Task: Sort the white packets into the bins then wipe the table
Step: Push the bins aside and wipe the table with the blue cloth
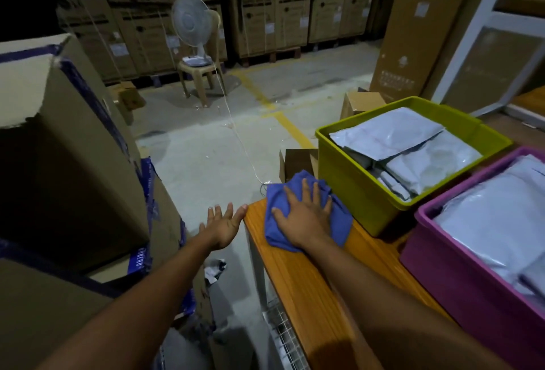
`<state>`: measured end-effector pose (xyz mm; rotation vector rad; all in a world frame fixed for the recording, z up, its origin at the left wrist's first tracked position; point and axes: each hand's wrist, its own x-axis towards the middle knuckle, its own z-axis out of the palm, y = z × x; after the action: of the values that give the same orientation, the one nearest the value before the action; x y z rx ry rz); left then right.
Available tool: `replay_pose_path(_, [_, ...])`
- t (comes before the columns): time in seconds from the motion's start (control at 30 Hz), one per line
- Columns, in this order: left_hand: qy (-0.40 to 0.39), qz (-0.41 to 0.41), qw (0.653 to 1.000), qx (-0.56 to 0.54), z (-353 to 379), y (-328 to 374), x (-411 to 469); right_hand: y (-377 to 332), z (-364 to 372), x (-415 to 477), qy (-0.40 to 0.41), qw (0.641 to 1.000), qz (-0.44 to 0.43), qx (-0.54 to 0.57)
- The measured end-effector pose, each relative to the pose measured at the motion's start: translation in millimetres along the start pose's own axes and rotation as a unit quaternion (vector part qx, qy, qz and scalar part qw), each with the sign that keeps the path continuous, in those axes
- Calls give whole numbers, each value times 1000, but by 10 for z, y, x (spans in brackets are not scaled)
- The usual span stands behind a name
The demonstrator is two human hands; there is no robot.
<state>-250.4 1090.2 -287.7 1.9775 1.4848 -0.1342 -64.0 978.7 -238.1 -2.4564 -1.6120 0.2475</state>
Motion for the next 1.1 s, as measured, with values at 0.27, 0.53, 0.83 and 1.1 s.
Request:
replay_pose_path(0.27, [45,74,981,-175,24,273,-300,168,73,-707,-1,988,-153,12])
replay_pose_path(0.53, [208,138,964,-91,289,575,-652,383,10,-1404,12,989,-150,-15])
replay_pose_path(0.83, [172,298,924,166,431,613,-898,519,3,-2148,56,996,-67,-8])
replay_pose_path(1.1, [96,373,892,236,774,763,-1562,1295,-175,-3209,75,991,105,-30])
